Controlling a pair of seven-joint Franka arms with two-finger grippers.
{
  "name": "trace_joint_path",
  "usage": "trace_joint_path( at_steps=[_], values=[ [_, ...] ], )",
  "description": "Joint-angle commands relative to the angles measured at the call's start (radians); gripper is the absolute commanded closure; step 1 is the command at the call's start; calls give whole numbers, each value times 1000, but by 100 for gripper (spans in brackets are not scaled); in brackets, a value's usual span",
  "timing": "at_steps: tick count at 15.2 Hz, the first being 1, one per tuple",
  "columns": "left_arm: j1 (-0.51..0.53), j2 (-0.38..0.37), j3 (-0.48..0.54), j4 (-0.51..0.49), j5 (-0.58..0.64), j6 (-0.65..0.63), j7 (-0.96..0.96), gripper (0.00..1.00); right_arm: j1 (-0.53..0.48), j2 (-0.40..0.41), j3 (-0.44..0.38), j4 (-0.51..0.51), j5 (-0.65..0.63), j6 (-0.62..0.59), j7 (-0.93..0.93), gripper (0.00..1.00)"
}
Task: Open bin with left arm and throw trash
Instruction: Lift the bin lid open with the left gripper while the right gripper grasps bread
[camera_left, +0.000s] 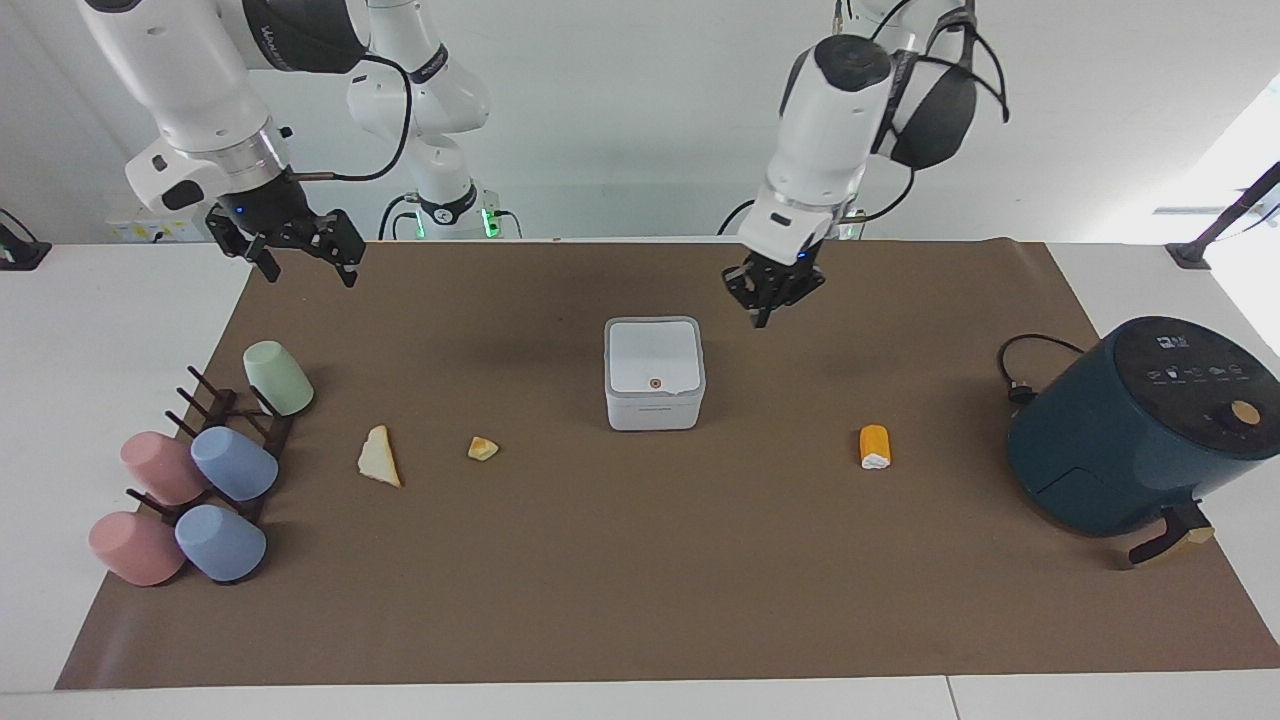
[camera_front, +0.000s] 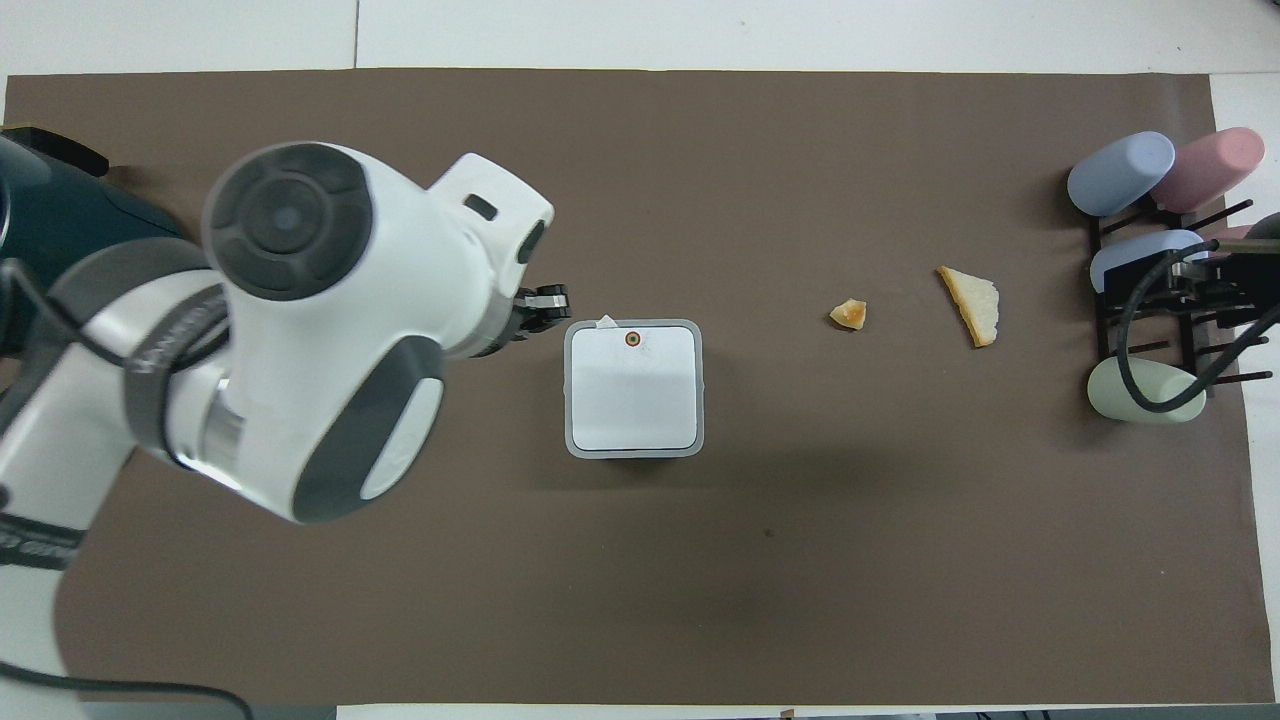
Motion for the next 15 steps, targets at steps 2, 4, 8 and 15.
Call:
trace_joint_path(
  at_steps=[2,4,8,15],
  values=[
    [-73,94,20,10,-17,84,-38,100,1,-39,6,-87,-7,56,11,9],
    [-74,113,20,1,-17,110,-35,100,-1,-41,6,-141,-4,137,-10,16],
    [-74,125,15,-18,-28,186,-34,100,1,5,9,-225,-4,335,-64,15],
    [-96,156,17,-36,-31,248,-35,100,-2,134,9,-403,-4,705,-145,0]
  ],
)
